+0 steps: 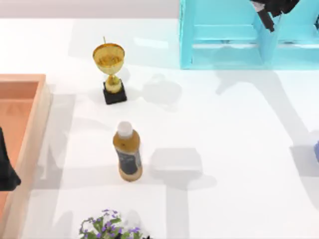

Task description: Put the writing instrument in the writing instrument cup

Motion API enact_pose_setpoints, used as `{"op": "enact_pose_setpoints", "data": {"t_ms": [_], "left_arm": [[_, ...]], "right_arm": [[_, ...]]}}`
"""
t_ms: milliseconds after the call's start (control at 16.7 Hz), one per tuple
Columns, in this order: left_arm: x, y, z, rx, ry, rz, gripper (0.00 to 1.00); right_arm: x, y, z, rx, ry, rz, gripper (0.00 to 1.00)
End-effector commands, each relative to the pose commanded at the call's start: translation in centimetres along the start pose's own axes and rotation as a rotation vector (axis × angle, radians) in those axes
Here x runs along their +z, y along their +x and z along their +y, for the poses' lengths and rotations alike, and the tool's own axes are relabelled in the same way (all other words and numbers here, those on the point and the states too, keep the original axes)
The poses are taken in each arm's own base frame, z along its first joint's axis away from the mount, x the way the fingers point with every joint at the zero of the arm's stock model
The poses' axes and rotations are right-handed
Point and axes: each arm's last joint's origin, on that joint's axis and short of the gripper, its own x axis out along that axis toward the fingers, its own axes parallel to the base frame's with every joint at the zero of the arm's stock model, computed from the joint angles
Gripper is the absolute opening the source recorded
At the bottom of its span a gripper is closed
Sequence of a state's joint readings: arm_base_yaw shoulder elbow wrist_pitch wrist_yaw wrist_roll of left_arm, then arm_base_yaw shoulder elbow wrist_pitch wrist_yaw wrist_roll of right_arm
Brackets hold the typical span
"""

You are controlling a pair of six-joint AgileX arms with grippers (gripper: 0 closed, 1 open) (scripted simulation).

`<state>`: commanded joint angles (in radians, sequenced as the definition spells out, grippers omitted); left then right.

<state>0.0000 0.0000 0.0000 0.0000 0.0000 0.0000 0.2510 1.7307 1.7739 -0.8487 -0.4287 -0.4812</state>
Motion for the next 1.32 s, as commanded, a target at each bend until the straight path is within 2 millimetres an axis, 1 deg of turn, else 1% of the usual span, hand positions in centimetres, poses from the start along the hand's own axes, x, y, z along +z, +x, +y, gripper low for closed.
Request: {"op": "enact_pose_setpoints", "data": {"t_ms": [60,120,180,240,300,360,420,480,600,720,780,960,1080,1140,1320], "left_arm": [[0.0,0.0,0.0,0.0,0.0,0.0,1.0],[0.0,0.0,0.0,0.0,0.0,0.0,1.0],[0.0,0.0,0.0,0.0,0.0,0.0,1.0],[0.0,0.0,0.0,0.0,0.0,0.0,1.0],[0.0,0.0,0.0,0.0,0.0,0.0,1.0],[0.0,0.0,0.0,0.0,0.0,0.0,1.0],[0.0,0.0,0.0,0.0,0.0,0.0,1.0],[0.0,0.0,0.0,0.0,0.0,0.0,1.0],[0.0,0.0,0.0,0.0,0.0,0.0,1.0],[0.0,0.0,0.0,0.0,0.0,0.0,1.0],[0.0,0.0,0.0,0.0,0.0,0.0,1.0],[0.0,0.0,0.0,0.0,0.0,0.0,1.0],[0.0,0.0,0.0,0.0,0.0,0.0,1.0],[0.0,0.0,0.0,0.0,0.0,0.0,1.0],[0.0,0.0,0.0,0.0,0.0,0.0,1.0]], "right_arm": [[-1.1,-2.4,-2.8,-0.027,0.012,-0.108,0.0],[-2.6,-4.7,-5.3,-0.053,0.017,-0.202,0.0],[-4.6,-6.8,-7.4,-0.072,0.018,-0.279,0.0],[-6.9,-8.5,-9.1,-0.084,0.019,-0.34,0.0],[-9.5,-9.8,-10.4,-0.091,0.022,-0.388,0.0],[-12.1,-10.8,-11.3,-0.09,0.028,-0.427,0.0],[-14.8,-11.4,-11.8,-0.084,0.039,-0.461,0.0],[-17.5,-11.6,-11.8,-0.071,0.054,-0.49,0.0],[-22.4,-11.3,-11.3,-0.044,0.078,-0.543,0.0],[-26.1,-10.3,-9.9,-0.002,0.085,-0.6,0.0],[-27.5,-9.8,-9.0,0.026,0.076,-0.633,0.0],[-30.0,-8.3,-6.9,0.113,0.031,-0.727,0.0],[-31.1,-8.1,-6.1,0.13,0.014,-0.765,0.0],[-31.5,-8.2,-6.0,0.128,0.013,-0.773,0.0],[-31.6,-8.2,-5.9,0.128,0.013,-0.776,0.0]]}}
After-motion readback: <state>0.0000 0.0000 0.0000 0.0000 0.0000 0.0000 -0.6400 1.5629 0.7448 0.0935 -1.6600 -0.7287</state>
